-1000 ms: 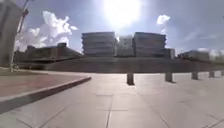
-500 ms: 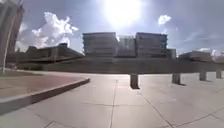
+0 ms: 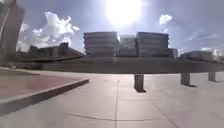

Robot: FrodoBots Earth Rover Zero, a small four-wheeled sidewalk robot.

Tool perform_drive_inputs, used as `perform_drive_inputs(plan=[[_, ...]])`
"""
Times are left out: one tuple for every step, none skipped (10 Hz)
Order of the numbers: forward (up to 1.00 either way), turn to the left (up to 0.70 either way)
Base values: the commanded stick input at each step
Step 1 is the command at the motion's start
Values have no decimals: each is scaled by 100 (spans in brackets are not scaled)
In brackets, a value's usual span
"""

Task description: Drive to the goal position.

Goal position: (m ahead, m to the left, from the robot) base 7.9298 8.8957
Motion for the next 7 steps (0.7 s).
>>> perform_drive_inputs(plan=[[100,1],[100,1],[100,1],[100,1],[100,1],[100,1],[100,1]])
